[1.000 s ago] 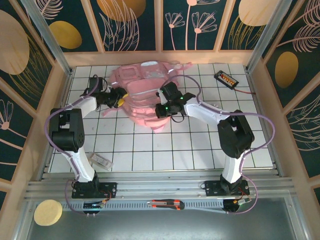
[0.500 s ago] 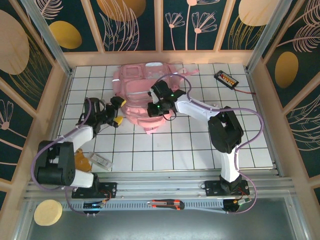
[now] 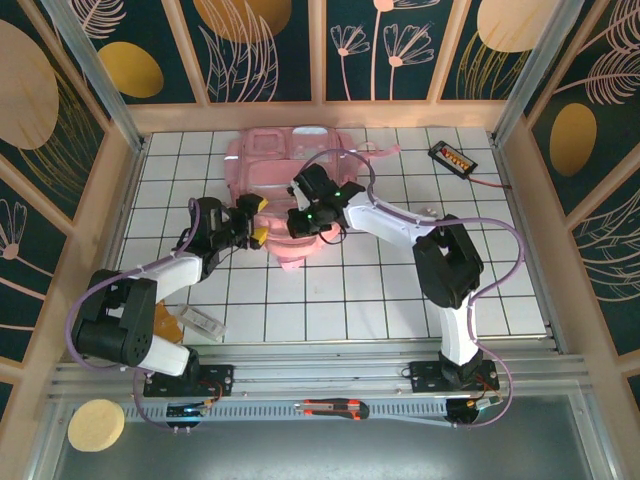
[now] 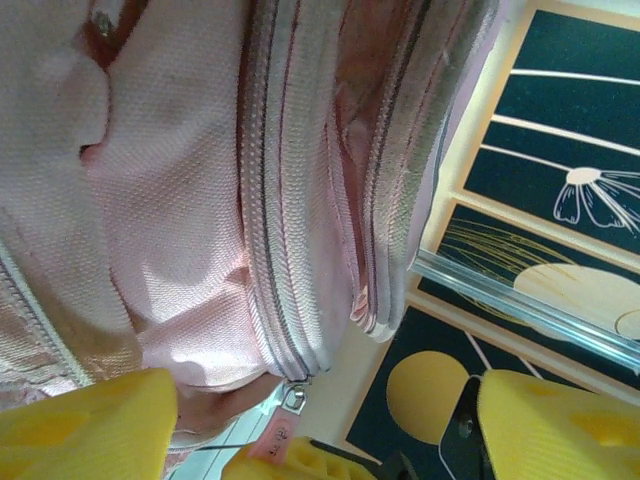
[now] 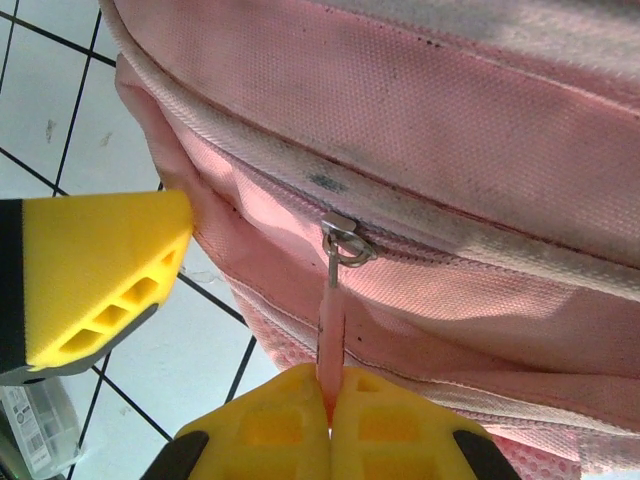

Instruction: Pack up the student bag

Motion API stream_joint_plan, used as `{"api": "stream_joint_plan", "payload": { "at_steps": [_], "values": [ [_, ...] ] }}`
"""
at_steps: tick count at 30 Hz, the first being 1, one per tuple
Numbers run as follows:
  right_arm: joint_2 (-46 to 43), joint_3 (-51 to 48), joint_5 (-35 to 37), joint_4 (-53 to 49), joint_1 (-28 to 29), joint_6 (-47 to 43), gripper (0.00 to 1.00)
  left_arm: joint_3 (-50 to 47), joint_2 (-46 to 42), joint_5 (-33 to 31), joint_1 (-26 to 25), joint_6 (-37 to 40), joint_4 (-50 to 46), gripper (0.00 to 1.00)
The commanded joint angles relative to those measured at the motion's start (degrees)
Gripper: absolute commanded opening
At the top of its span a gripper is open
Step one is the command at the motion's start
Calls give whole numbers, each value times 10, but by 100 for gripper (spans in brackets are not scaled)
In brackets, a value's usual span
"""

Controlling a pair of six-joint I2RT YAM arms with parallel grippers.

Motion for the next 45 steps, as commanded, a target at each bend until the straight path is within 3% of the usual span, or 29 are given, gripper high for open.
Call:
{"api": "stream_joint_plan", "payload": {
  "at_steps": [1, 6, 12, 16, 19, 27, 45],
  "values": [
    [14, 29, -3, -10, 19, 5, 0, 19, 14, -3, -1, -2, -8, 70],
    [20, 35, 1, -15, 28, 5, 0, 53, 39, 0, -1, 54, -71, 56],
    [29, 47, 5, -23, 38, -3, 0, 56, 55, -6, -1, 59, -72, 44],
    [34, 52, 6, -27, 42, -5, 0, 62, 64, -12, 0, 69, -74, 24],
    [33, 50, 12, -31, 41, -6, 0, 64, 60, -20, 1, 85, -87, 0],
    [3, 7, 17, -26, 12, -5, 0, 70, 38, -17, 23, 172, -183, 0],
    [-62, -84, 30, -31, -58, -39, 0, 44, -22, -13, 94, 249, -246, 0]
  ]
}}
